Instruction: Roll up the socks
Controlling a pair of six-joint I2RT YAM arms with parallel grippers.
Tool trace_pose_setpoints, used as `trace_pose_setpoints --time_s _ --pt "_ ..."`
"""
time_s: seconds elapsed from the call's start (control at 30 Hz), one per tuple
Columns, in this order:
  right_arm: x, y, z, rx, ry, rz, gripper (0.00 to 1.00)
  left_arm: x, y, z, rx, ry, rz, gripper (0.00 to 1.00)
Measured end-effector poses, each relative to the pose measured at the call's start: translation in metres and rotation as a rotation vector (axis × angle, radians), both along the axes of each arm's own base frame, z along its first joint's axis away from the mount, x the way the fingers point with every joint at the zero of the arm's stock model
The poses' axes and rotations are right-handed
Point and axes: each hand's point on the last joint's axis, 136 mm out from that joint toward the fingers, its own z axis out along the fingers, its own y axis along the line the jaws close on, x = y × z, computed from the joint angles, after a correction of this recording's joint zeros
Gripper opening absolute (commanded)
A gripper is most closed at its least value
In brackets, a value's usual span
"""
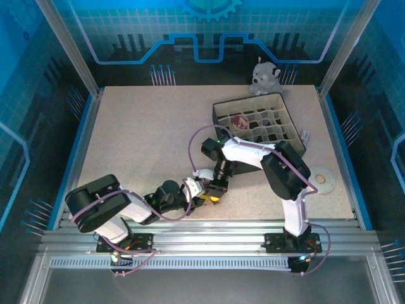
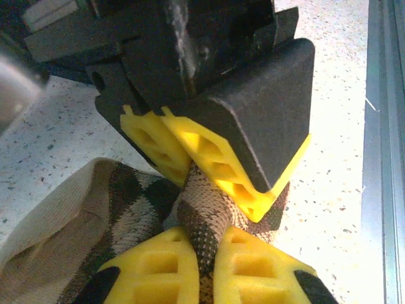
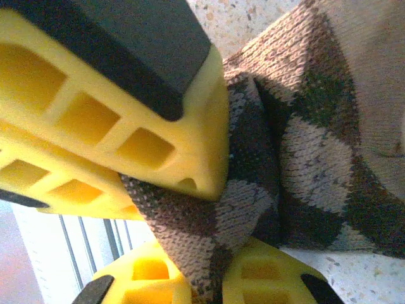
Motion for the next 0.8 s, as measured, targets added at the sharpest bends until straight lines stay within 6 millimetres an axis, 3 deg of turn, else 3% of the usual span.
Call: trace_pose_setpoints --time_s 0.27,0.43,0.57,0.7,0.8 --pt "0.002 0.0 0.0 0.001 -0.005 -0.02 0.13 0.001 0.001 0.0 0.024 0.086 0.034 0.0" --pt "0.005 0.0 0.001 0.016 -0.028 -0.038 0.3 0.003 0.003 0.0 0.033 0.142 0.063 0.0" --pt "0.012 -0.001 0.003 0.031 -0.072 -0.068 0.37 0.006 0.005 -0.003 0.016 0.194 0.09 0.0" --pt "0.024 -0.009 0.012 0.064 -0.151 -0.135 0.44 0.01 0.004 -0.006 -0.018 0.252 0.106 0.0" --pt "0.029 -0.017 0.03 0.123 -0.248 -0.174 0.47 0.017 0.003 -0.008 -0.054 0.321 0.127 0.0"
